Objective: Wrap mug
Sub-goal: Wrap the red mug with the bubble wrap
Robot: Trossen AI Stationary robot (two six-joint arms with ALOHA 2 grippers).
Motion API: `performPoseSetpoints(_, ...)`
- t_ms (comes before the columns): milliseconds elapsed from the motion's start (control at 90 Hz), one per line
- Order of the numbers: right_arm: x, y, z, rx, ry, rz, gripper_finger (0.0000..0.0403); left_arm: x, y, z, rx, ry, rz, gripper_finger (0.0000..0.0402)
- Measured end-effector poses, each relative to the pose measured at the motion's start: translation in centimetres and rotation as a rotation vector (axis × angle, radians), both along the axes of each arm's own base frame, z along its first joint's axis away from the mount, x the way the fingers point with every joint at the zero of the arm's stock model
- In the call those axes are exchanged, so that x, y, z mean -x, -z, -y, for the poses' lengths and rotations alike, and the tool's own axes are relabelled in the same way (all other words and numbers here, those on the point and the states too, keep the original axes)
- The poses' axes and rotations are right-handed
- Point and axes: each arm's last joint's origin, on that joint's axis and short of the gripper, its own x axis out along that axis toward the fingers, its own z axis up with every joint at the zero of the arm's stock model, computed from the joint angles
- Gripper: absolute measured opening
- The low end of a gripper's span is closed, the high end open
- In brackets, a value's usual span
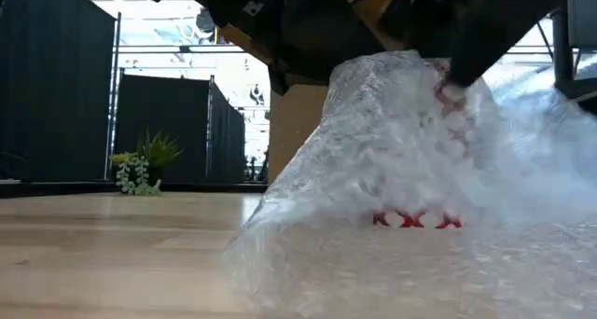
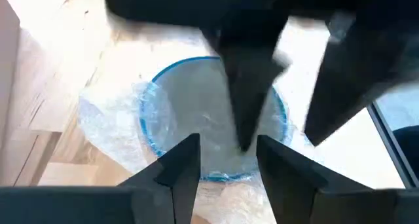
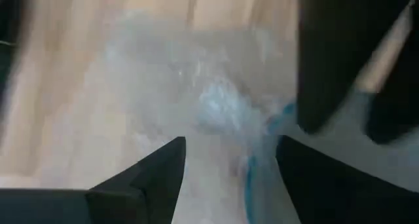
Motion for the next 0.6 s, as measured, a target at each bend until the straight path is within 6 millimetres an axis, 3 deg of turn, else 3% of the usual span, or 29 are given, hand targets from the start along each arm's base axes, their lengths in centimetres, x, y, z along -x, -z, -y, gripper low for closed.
performPoseSetpoints(189,3.1,-3.9,0.5,-0.065,0.066,-0.006,0.0224,0.0,0.0,0.0,0.0,0.0,0.0,0.0141)
performPoseSetpoints(356,7.3,-5.8,-0.1,-0.095,0.198,-0.122,0.0224,0.0,0.0,0.0,0.0,0.0,0.001,0.0141)
performPoseSetpoints(456,9.5,-5.2,-1.1,-0.077,0.288,-0.191,0.0224,0.0,0.0,0.0,0.0,0.0,0.001,0.0141)
performPoseSetpoints(600,12.3,-2.2,-2.5,-0.08,0.446,-0.292,0.0224,0.0,-0.1,0.0,0.003,0.0,0.006,0.0141)
